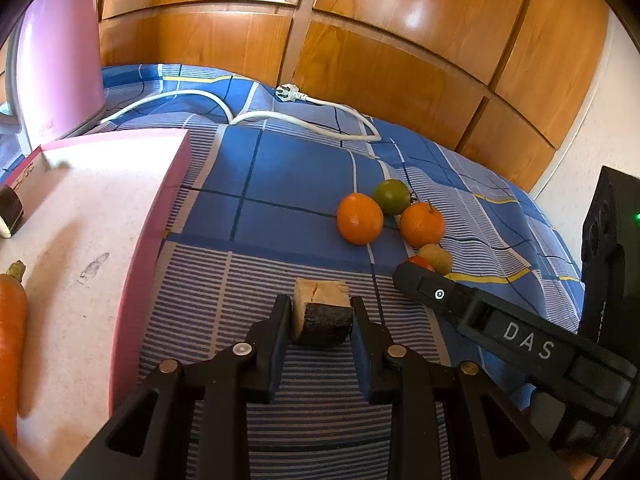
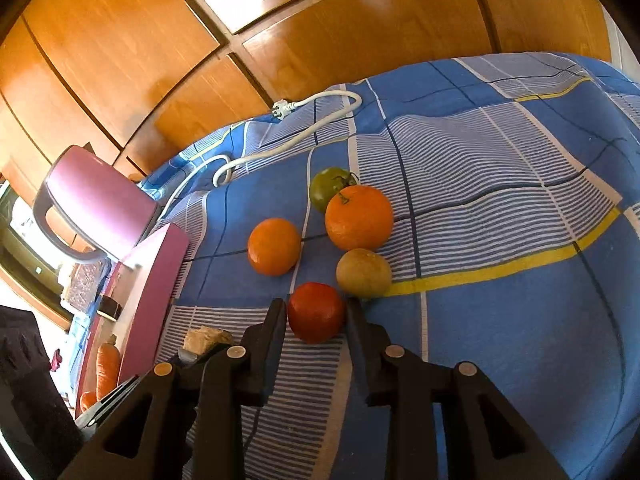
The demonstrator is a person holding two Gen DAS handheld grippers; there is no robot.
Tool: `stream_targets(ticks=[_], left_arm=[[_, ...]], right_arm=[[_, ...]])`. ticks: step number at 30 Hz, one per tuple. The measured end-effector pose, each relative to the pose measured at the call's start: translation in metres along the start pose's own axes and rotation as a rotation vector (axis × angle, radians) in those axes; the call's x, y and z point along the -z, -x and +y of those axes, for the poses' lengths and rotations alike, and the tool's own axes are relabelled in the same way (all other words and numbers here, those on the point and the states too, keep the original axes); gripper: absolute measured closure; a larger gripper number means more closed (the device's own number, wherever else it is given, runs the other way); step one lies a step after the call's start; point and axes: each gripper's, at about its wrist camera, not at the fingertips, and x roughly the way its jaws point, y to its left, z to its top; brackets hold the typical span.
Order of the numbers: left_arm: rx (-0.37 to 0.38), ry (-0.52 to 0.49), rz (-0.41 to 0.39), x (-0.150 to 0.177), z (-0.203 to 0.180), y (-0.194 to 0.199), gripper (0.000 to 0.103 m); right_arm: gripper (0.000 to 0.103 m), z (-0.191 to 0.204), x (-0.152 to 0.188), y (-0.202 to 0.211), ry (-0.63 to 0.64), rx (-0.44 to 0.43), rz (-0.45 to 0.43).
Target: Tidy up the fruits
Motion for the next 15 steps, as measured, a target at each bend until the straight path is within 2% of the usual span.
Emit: stream_targets(ticks=[7,15], left_arm=[[0.018,-0.001,-0.003,0.0026,-0.002,0.0005,0.073],[-0.006,-0.018,-0.013,0.0061,-0.005,0.0066,0.075]], right_arm=[[0.075,0.0047,-0.0005,-0.0007,0.04,0.032,0.009],[0.076,0.0112,0.0021,0.002,0.097,0.074,0.007]])
